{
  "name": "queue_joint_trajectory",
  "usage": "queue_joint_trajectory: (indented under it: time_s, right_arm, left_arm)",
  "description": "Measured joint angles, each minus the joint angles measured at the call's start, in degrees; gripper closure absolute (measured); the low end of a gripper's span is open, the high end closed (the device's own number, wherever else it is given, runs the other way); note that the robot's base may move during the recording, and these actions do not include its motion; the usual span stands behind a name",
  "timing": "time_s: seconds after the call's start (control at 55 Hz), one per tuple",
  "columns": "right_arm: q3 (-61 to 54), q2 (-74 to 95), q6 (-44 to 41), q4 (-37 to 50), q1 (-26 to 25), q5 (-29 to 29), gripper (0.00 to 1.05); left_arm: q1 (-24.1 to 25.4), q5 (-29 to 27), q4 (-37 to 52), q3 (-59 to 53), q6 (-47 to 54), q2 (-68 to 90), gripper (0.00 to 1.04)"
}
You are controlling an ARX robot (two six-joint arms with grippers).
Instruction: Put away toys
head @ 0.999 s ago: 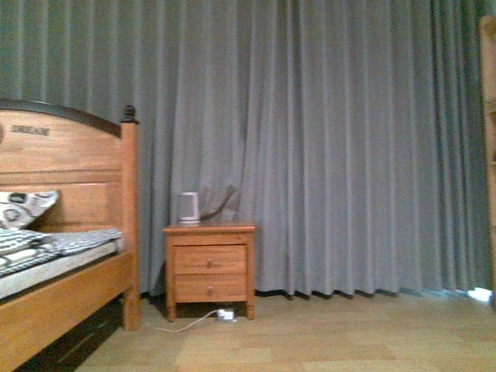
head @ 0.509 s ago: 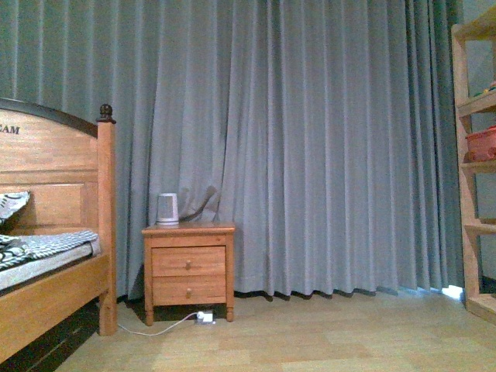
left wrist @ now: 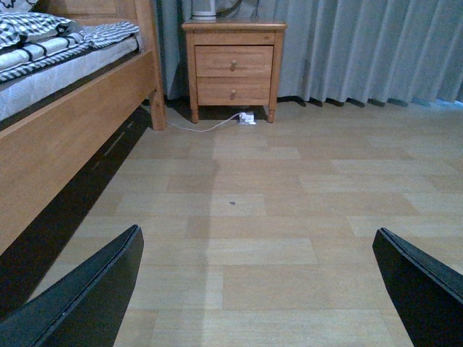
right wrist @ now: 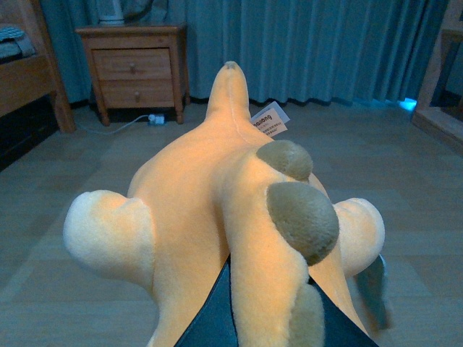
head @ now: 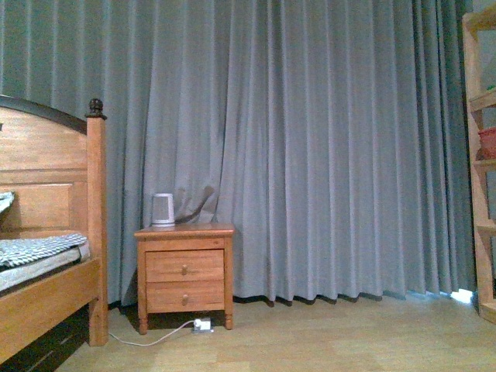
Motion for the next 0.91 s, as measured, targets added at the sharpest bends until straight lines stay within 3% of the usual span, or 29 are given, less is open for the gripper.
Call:
queue_joint_trajectory:
  time_s: [0.909]
  right_arm:
    - [0.0,0.02,0.0,0.0,0.0,-0.02,0.98]
  left_arm:
    - [0.0,0.04,0.0,0.0,0.0,0.02,0.06]
